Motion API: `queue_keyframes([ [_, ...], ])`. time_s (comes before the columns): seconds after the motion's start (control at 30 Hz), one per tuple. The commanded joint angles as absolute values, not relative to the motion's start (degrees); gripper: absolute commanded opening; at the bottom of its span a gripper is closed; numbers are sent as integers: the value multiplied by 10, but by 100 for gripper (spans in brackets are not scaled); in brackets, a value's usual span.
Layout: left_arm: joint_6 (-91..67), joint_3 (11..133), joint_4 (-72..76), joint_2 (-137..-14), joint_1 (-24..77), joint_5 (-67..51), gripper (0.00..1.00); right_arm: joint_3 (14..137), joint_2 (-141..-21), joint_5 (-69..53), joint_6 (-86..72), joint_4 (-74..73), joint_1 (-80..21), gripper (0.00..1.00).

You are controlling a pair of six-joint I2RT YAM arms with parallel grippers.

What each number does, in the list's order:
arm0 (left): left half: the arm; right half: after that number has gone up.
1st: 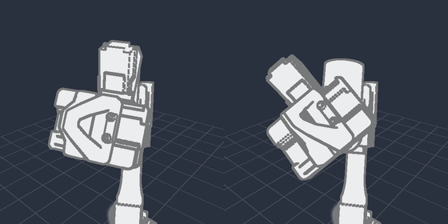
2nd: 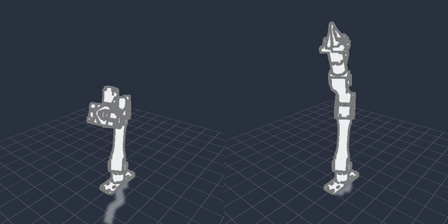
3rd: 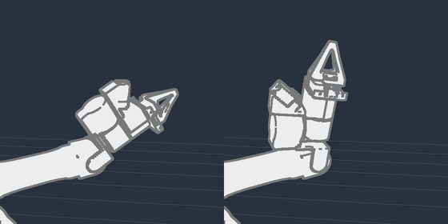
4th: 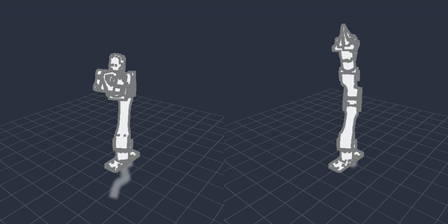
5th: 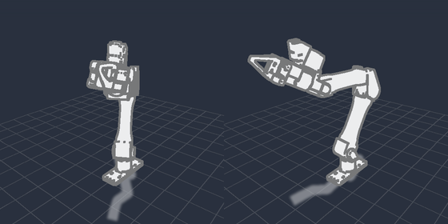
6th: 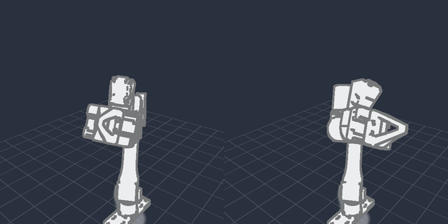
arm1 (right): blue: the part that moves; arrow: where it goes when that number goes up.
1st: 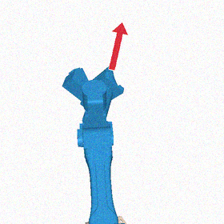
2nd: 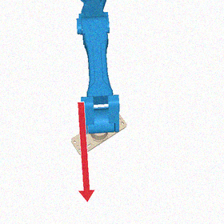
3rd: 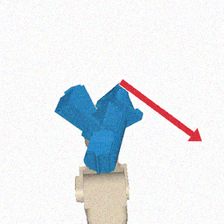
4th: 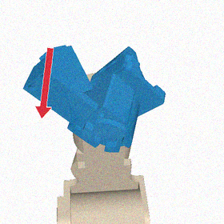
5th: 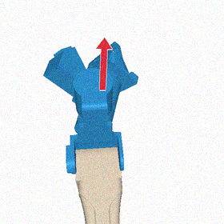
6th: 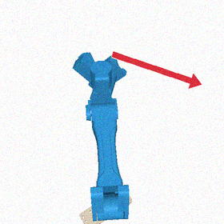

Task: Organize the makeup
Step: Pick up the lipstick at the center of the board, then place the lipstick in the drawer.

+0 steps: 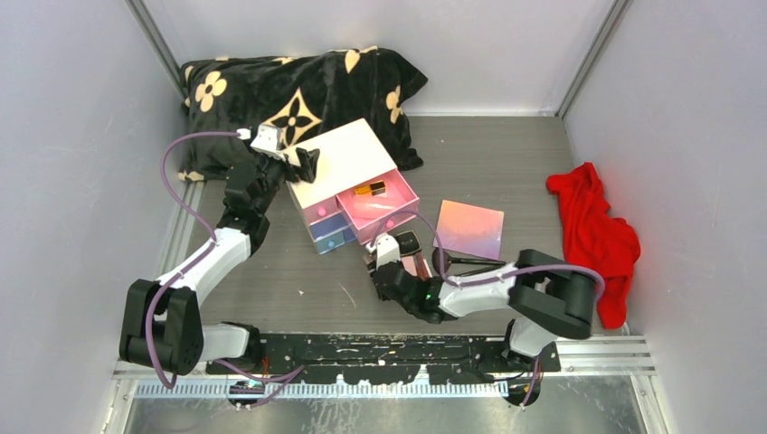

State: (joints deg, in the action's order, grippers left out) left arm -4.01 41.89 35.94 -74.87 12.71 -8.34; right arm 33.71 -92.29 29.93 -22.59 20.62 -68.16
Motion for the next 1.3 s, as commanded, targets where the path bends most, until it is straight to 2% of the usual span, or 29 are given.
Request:
queue_keyframes([
  [0.0,-11,376,192,-793,134,-80,100,319,-809,265,-227,116,-698,1],
  [0.17,-11,376,191,-793,135,-79,100,314,-676,320,-249,-22,-757,1],
  [0.3,-10,379,189,-795,136,-77,100,383,-597,347,-256,-149,-794,1],
  [0.5,-9,380,186,-796,135,-77,100,550,-591,400,-202,-283,-824,1],
  [0.63,-9,376,191,-792,136,-76,100,638,-610,470,-149,-296,-822,1],
  [0.7,-9,376,190,-792,136,-76,100,665,-624,496,-117,-292,-804,4],
  [0.77,-9,375,190,-792,136,-77,100,691,-638,458,-99,-296,-757,6],
  [0.97,-9,374,191,-791,137,-76,100,723,-698,234,-90,-295,-574,6],
  [1.27,-9,373,192,-789,137,-75,100,839,-818,130,-64,-323,-496,6],
])
